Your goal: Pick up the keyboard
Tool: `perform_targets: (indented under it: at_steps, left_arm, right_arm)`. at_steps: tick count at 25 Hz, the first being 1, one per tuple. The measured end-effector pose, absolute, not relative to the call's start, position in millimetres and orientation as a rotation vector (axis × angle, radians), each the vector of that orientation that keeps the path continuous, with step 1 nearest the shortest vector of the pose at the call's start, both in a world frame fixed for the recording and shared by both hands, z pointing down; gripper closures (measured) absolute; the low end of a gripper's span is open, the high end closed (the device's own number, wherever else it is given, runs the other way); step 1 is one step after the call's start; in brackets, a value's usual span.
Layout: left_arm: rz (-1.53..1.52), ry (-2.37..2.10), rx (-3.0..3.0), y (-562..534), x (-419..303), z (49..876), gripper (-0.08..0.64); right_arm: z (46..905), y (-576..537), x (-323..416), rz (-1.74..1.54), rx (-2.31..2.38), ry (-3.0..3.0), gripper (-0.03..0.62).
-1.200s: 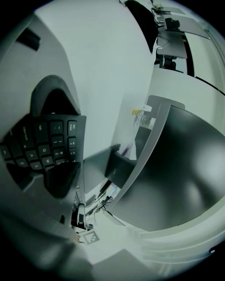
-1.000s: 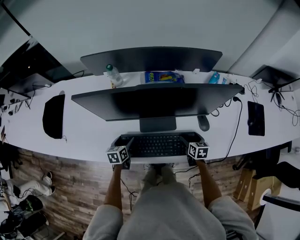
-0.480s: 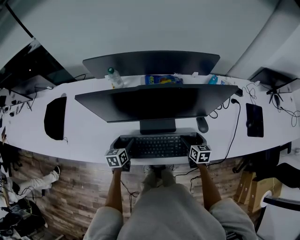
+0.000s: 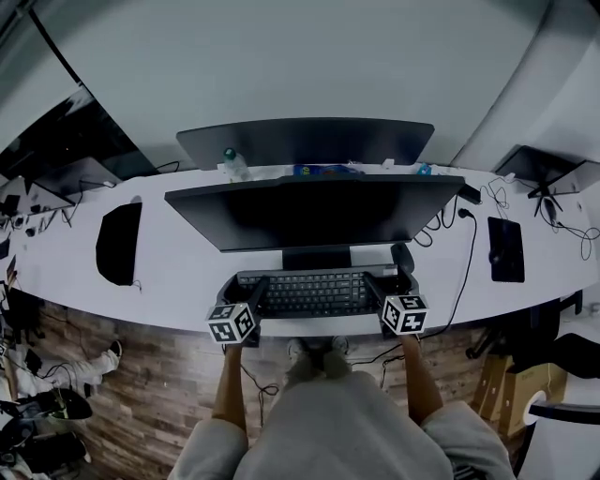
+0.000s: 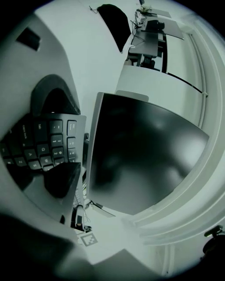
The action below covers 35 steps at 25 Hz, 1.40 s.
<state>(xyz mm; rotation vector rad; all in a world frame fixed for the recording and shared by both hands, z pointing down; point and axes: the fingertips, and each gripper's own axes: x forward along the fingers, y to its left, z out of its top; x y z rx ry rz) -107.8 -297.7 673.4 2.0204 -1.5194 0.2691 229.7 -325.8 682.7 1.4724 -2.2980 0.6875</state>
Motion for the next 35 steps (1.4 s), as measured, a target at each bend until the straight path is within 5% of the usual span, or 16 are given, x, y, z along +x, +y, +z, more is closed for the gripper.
perform_targets:
  at_steps: [35]
  left_arm:
    - [0.027,-1.664,2.272,-312,-101,531,0.242]
  right_arm:
    - [540,-342,237,0.336,1.607,-2.516,0.201]
